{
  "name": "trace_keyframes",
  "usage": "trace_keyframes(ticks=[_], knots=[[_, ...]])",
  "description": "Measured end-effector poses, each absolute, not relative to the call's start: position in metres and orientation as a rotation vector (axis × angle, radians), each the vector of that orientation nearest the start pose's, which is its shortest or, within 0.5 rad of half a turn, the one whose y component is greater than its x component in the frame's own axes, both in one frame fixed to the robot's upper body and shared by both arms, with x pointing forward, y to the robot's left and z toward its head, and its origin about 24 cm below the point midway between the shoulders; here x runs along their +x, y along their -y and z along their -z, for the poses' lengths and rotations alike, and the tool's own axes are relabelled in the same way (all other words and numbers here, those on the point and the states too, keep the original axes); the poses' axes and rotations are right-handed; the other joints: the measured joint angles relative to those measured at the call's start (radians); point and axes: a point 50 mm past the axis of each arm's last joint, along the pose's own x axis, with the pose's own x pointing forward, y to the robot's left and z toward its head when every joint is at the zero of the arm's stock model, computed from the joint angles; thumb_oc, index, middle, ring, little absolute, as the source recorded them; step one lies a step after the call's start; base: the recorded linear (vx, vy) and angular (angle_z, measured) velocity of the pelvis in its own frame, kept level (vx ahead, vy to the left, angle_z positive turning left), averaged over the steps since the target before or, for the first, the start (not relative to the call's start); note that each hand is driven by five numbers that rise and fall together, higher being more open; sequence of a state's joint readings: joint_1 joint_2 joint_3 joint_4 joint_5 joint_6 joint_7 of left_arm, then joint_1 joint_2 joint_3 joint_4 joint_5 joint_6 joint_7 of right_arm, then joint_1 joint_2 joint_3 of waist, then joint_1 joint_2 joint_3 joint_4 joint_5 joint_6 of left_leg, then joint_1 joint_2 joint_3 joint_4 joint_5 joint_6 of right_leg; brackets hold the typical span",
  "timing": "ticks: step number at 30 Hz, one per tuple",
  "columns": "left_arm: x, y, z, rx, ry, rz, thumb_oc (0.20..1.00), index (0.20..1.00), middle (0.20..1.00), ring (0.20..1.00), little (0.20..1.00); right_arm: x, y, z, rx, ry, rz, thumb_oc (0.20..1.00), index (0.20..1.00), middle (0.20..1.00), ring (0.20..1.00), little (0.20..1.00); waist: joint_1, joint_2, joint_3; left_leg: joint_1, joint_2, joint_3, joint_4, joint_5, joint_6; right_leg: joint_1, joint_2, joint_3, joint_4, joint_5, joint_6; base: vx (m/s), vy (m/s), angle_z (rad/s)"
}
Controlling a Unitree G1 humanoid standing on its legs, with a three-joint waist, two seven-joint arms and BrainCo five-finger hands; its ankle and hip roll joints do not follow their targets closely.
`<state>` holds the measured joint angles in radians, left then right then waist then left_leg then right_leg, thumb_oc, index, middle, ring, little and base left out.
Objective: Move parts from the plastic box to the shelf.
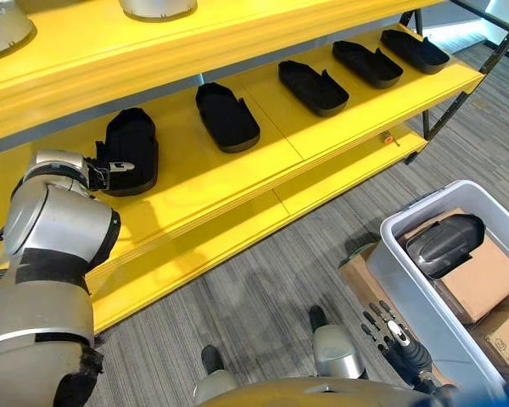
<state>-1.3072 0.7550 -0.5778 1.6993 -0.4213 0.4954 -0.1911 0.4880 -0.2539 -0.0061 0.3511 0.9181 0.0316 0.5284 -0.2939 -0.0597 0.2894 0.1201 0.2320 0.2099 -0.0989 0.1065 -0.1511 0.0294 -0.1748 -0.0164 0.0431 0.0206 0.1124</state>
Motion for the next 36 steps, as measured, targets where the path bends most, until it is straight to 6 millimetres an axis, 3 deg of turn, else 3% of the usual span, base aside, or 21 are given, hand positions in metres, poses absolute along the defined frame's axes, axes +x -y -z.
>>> trace_keyframes(ticks=[15,25,36], knots=[[0.331,-0.372,-0.152,0.232,-0.833,-0.519,1.0,1.0,1.0,1.0,1.0,0.07,0.226,0.088,0.793,-0.552,0.029,1.0,1.0,1.0,1.0,1.0,-0.033,-0.013,0.014,0.004,0.003,0.007,0.0,-0.012,-0.009,0.011,0.003,0.001,-0.026,0.002,0.005,0.0,0.0,0.0],[0.332,-0.37,-0.151,0.198,-0.824,-0.511,1.0,1.0,1.0,1.0,1.0,0.072,0.232,0.085,0.771,-0.556,0.014,1.0,1.0,1.0,1.0,1.0,-0.054,-0.011,0.06,0.037,0.009,0.031,-0.001,-0.019,-0.015,0.033,0.011,0.015,-0.037,0.008,0.014,0.0,-0.012,-0.06],[0.334,-0.367,-0.15,0.195,-0.825,-0.502,1.0,1.0,1.0,1.0,1.0,0.073,0.232,0.084,0.788,-0.548,0.021,1.0,1.0,1.0,1.0,1.0,-0.073,-0.008,0.061,0.043,0.012,0.033,0.0,-0.022,-0.017,0.046,0.014,0.016,-0.04,0.007,0.012,0.0,-0.002,0.0]])
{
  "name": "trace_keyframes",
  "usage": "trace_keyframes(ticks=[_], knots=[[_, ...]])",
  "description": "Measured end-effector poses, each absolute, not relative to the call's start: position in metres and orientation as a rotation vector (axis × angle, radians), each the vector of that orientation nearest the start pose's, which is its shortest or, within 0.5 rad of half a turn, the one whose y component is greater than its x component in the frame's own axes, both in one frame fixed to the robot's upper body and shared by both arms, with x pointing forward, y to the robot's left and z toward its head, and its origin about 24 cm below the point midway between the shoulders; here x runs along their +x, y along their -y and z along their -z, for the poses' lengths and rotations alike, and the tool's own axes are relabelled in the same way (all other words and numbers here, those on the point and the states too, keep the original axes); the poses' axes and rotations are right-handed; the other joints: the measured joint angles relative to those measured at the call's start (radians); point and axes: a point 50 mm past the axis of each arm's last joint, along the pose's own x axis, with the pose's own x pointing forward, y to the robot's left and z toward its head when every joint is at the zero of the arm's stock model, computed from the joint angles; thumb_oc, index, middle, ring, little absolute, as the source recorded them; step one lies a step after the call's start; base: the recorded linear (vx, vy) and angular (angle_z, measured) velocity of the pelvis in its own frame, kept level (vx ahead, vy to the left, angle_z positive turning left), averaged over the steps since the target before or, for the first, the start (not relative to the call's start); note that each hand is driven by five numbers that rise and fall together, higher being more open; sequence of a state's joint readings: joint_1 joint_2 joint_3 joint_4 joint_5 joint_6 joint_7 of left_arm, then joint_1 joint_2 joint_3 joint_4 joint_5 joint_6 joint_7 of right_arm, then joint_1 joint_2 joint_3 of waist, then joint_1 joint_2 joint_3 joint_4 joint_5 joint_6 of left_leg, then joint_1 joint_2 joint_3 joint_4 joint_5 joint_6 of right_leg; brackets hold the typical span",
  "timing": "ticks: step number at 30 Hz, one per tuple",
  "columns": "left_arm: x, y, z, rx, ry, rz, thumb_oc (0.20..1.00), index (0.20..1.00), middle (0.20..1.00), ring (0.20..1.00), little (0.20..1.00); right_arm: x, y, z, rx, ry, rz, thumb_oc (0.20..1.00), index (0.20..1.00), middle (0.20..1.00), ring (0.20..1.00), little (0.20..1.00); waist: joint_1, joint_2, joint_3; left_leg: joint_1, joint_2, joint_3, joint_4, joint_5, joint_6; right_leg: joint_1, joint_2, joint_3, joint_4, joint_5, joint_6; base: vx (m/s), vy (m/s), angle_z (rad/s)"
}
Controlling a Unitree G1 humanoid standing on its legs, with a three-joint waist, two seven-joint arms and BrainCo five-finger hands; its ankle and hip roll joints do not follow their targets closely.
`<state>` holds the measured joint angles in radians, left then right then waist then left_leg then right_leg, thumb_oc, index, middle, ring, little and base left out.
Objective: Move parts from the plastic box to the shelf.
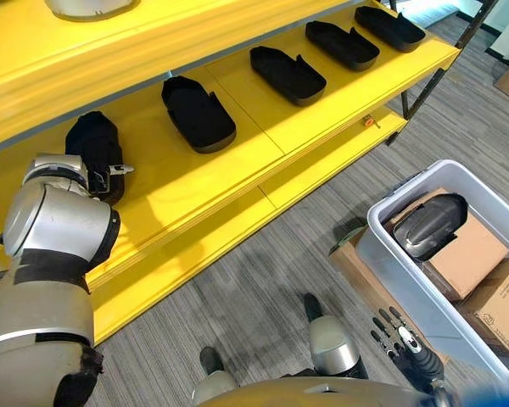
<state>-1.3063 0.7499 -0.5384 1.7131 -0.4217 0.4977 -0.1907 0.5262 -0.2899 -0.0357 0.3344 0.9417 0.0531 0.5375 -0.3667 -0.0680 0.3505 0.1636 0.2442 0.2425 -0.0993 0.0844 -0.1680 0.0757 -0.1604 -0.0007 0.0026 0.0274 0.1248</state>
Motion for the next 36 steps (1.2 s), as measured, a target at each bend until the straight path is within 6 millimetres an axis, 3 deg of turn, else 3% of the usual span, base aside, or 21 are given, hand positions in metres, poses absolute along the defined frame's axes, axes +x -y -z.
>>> trace_keyframes(ticks=[15,36], knots=[[0.343,-0.345,-0.132,0.183,-0.851,-0.429,1.0,1.0,1.0,1.0,1.0,0.072,0.234,0.084,0.796,-0.548,0.03,1.0,1.0,1.0,1.0,1.0,-0.007,-0.004,-0.005,0.011,0.001,0.009,0.0,-0.002,0.0,-0.006,0.001,0.01,0.007,-0.002,-0.002,0.0,-0.003,-0.01],[0.341,-0.344,-0.124,0.13,-0.856,-0.43,1.0,1.0,1.0,1.0,1.0,0.072,0.241,0.082,0.795,-0.53,0.055,1.0,1.0,1.0,1.0,1.0,-0.029,0.005,-0.036,0.011,0.002,0.025,0.0,-0.002,0.0,-0.024,0.004,0.028,0.017,-0.002,-0.002,0.0,-0.012,-0.02]])
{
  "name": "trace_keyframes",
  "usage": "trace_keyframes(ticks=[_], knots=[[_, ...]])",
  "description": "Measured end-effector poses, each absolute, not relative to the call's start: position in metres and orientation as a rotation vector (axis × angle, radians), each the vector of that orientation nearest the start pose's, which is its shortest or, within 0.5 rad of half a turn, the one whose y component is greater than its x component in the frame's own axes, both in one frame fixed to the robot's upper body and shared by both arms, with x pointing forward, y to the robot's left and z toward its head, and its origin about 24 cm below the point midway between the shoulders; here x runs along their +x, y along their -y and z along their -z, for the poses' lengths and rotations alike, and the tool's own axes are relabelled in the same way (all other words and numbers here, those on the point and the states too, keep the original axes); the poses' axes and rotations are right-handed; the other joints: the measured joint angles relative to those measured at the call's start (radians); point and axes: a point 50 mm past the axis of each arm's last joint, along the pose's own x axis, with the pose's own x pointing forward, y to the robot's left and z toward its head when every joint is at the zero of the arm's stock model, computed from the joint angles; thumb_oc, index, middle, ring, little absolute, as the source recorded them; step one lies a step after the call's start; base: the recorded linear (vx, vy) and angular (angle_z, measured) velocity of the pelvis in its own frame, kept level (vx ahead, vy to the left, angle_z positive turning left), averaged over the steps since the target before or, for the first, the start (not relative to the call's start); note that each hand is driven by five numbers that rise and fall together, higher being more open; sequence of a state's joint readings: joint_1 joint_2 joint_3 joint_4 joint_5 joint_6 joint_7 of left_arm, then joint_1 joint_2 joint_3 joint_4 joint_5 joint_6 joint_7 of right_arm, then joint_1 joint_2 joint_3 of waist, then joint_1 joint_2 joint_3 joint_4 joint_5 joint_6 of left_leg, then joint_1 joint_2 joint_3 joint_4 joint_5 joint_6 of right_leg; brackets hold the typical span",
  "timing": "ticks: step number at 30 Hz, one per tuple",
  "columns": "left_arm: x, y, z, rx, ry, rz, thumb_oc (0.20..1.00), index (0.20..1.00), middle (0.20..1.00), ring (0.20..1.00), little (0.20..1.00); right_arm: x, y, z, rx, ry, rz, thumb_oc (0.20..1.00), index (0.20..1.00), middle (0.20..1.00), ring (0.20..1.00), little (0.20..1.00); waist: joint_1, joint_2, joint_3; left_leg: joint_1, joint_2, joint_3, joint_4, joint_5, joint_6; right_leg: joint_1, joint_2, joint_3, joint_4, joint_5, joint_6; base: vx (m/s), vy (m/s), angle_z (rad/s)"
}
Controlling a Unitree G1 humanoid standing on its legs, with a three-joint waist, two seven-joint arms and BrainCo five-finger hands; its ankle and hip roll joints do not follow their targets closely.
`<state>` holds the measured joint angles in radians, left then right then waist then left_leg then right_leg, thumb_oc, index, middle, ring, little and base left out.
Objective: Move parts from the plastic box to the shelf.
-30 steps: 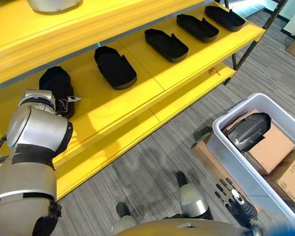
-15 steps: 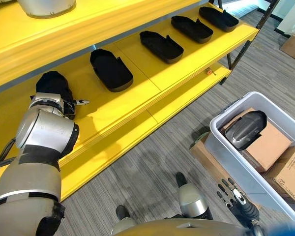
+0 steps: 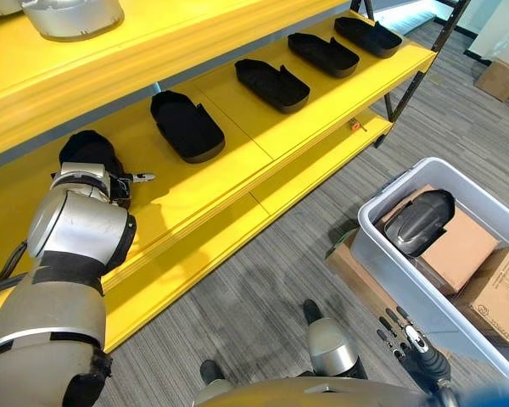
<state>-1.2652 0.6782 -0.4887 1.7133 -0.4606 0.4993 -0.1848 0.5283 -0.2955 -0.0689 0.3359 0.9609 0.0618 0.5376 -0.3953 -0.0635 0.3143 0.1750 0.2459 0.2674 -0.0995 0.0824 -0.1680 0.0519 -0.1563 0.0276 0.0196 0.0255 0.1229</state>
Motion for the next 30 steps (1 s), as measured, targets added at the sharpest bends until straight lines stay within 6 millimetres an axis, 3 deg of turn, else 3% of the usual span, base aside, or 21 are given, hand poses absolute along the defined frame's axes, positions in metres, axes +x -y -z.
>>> trace_keyframes(ticks=[23,30], knots=[[0.342,-0.339,-0.121,0.027,-0.838,-0.43,1.0,1.0,1.0,1.0,1.0,0.072,0.242,0.081,0.825,-0.518,0.063,1.0,1.0,1.0,1.0,1.0,-0.026,0.005,-0.003,0.016,0.0,0.011,0.0,-0.005,0.003,0.008,0.002,0.01,0.001,-0.004,-0.005,0.0,-0.005,-0.01],[0.342,-0.339,-0.121,0.015,-0.833,-0.431,1.0,1.0,1.0,1.0,1.0,0.073,0.251,0.078,0.793,-0.525,0.059,1.0,1.0,1.0,1.0,1.0,-0.035,0.008,-0.006,0.016,0.001,0.016,0.0,-0.004,-0.001,0.004,0.003,0.014,0.001,-0.003,-0.004,0.0,-0.008,-0.01]])
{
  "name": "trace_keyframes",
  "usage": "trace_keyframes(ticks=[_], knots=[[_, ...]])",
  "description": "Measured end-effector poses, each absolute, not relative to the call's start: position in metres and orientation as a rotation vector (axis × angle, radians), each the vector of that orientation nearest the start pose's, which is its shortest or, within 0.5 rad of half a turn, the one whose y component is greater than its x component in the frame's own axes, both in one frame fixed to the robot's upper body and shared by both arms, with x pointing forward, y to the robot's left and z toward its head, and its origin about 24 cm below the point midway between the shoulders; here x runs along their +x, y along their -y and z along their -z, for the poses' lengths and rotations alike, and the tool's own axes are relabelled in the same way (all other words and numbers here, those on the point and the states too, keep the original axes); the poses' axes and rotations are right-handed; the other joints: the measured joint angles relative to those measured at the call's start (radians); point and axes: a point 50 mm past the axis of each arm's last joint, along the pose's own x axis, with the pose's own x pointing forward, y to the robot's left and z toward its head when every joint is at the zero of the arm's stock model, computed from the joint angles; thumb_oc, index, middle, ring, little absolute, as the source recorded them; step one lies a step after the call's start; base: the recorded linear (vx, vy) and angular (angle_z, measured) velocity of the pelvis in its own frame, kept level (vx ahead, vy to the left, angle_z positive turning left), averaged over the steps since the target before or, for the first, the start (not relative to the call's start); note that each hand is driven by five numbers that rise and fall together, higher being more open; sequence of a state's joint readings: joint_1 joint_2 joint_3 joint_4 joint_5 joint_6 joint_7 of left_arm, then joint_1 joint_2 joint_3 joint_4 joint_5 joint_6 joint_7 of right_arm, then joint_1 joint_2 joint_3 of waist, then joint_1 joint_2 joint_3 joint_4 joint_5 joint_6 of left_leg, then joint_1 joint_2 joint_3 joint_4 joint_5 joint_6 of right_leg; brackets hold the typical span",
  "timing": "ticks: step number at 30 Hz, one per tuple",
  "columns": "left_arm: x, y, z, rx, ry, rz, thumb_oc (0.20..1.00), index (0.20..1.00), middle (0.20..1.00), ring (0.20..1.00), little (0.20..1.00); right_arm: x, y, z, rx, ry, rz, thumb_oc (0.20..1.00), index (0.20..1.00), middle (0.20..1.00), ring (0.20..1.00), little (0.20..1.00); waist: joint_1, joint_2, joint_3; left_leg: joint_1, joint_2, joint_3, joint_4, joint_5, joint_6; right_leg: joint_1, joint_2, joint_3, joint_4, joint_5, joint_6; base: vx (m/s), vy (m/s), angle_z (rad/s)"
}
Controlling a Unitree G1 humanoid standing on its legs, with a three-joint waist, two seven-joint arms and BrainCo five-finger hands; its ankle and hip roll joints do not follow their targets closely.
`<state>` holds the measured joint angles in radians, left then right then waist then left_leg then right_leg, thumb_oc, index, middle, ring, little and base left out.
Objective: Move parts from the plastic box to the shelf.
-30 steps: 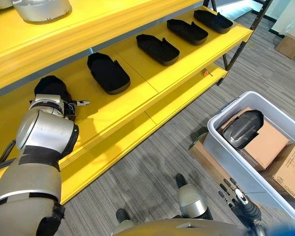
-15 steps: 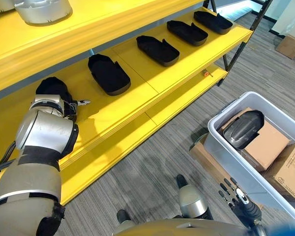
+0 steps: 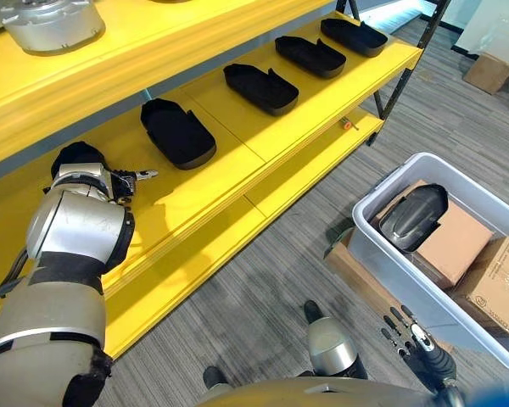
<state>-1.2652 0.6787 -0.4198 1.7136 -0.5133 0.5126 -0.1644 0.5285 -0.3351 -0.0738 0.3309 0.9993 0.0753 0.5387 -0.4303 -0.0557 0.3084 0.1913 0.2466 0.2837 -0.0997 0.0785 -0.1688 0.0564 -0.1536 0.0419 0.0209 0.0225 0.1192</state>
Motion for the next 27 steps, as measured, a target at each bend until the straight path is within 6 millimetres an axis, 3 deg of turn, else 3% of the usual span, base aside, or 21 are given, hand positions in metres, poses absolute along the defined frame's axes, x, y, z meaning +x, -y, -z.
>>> trace_keyframes(ticks=[27], knots=[[0.3445,-0.3351,-0.1199,-0.054,-0.81,-0.423,1.0,1.0,1.0,1.0,1.0,0.0752,0.2481,0.0752,0.829,-0.511,0.051,1.0,1.0,1.0,1.0,1.0,-0.016,0.012,-0.027,0.0,0.002,0.009,0.0,-0.001,0.0,-0.013,0.003,0.01,0.014,-0.005,-0.002,0.0,-0.001,-0.01]])
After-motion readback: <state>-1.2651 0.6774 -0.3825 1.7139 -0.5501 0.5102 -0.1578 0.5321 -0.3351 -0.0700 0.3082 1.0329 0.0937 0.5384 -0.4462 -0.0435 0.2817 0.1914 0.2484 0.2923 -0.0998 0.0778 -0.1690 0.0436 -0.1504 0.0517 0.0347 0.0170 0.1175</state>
